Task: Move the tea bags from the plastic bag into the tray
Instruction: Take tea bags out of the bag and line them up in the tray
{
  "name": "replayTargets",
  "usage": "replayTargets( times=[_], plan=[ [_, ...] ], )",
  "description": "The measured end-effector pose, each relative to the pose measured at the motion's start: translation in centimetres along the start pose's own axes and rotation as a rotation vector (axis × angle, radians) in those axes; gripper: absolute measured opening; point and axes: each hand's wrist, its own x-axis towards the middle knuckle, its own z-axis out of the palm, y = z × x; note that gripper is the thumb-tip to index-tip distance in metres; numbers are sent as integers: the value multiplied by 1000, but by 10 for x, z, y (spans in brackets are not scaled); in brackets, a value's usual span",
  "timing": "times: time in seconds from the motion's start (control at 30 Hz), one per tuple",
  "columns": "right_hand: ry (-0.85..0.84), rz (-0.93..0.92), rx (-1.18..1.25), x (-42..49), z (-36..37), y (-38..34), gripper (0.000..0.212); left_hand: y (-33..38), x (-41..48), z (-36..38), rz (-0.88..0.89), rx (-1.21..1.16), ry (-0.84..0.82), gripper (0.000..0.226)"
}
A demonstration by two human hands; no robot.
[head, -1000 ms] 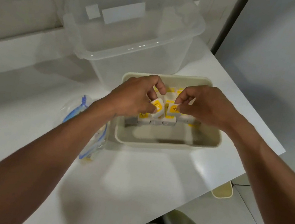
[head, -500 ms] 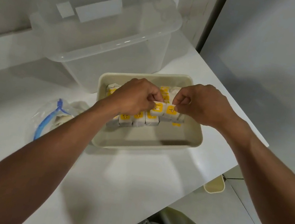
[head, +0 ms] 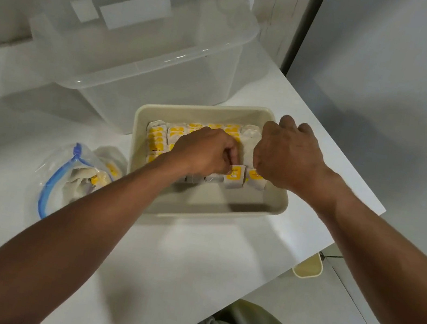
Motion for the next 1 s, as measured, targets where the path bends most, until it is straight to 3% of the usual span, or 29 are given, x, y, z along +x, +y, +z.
replayTargets(
  times=[0.1,0.17,0.3,0.7,0.87,1.0],
  plan=[
    [138,-45,-63,7,7,-3,33,3,7,6,-50,82,79,16],
    [171,-57,-112,11,10,-3,28,2,11,8,-67,96,102,17],
    [176,-47,-156,15,14,-5,39,-2,13,7,-76,66,93,17],
    [171,-54,-256,19,17,-8,23,-9,8,9,-76,97,158,16],
    [127,-65,-280,11,8,-10,11,-14,-4,15,-18,298,278,57],
    [-13,-105,-305,4,10,-20,6,-12,-8,22,-48,454,306,83]
  ],
)
